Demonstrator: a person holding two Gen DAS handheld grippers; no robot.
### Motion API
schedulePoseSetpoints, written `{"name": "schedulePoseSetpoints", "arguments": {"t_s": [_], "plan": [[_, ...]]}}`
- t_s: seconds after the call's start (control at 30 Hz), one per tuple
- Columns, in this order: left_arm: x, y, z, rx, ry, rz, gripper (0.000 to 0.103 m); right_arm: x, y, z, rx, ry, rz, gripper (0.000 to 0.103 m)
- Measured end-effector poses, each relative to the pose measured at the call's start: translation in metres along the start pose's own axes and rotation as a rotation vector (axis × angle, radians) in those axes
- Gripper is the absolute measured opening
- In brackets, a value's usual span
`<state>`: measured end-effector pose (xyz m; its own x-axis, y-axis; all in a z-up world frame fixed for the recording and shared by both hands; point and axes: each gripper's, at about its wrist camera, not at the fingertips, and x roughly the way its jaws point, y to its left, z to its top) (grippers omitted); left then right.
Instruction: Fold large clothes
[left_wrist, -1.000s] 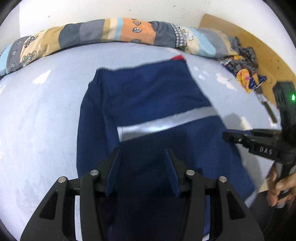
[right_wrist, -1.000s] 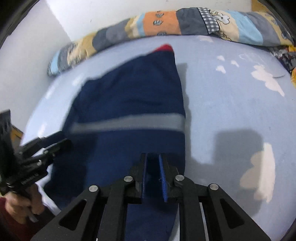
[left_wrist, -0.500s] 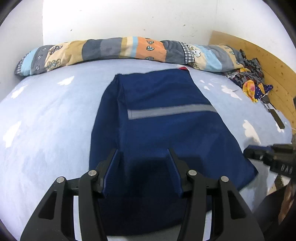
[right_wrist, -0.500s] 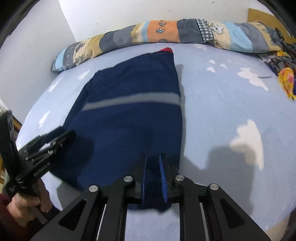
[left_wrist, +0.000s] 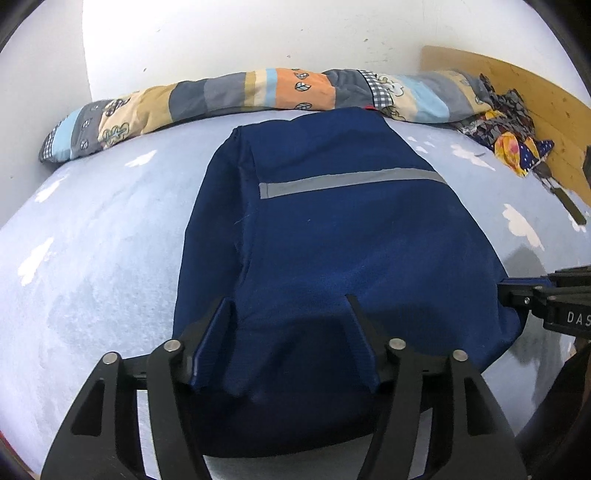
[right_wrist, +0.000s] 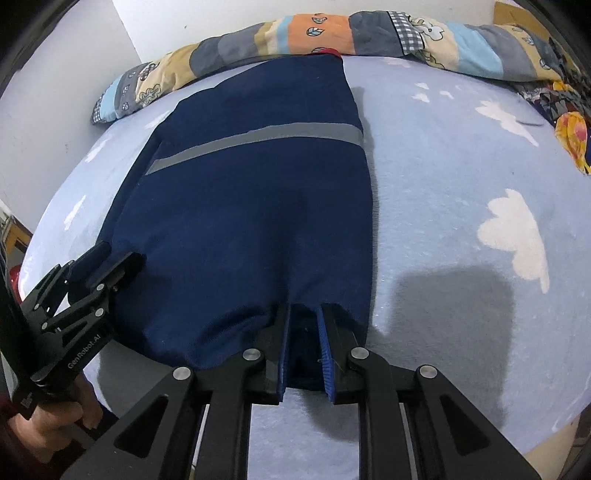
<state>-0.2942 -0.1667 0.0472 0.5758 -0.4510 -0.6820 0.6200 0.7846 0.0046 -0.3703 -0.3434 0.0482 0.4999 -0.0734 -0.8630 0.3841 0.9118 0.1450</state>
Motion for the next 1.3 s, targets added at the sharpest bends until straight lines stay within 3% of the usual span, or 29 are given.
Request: {"name": "schedulePoseSetpoints", "arguments": {"t_s": [0.17,0.37,0.57,0.87,1.07,1.2,1.3], "plan": [[0.000,0.002,0.001,-0.020,0.005,0.002,0.067,-0.002,0.001,-0.002,0.005,-0.022,-0.006,0.016],[-0.013,0.001,0.001,-0.056,-0.006,0.015,0.066,-0.042,0.011,-0.018,0.013,-0.163,-0.022,0.019],[-0.038,-0.008,-0.007,-0.037,-0.037,0.009,0.066,-0.059,0.027,-0.040,-0.021,-0.200,-0.002,0.019],[-0.028,-0.018,-0.015,0.063,-0.023,0.026,0.066,-0.034,0.028,-0.039,-0.014,-0.121,0.016,0.021],[-0.027,-0.021,-0.017,0.071,-0.025,0.032,0.066,-0.021,0.026,-0.040,-0.003,-0.067,0.030,0.020],[-0.027,-0.021,-0.017,0.070,-0.029,0.031,0.066,0.000,0.018,-0.046,0.049,0.026,0.056,0.022],[-0.026,-0.019,-0.017,0.068,-0.029,0.026,0.066,0.000,0.014,-0.046,0.078,0.027,0.071,0.022]]}}
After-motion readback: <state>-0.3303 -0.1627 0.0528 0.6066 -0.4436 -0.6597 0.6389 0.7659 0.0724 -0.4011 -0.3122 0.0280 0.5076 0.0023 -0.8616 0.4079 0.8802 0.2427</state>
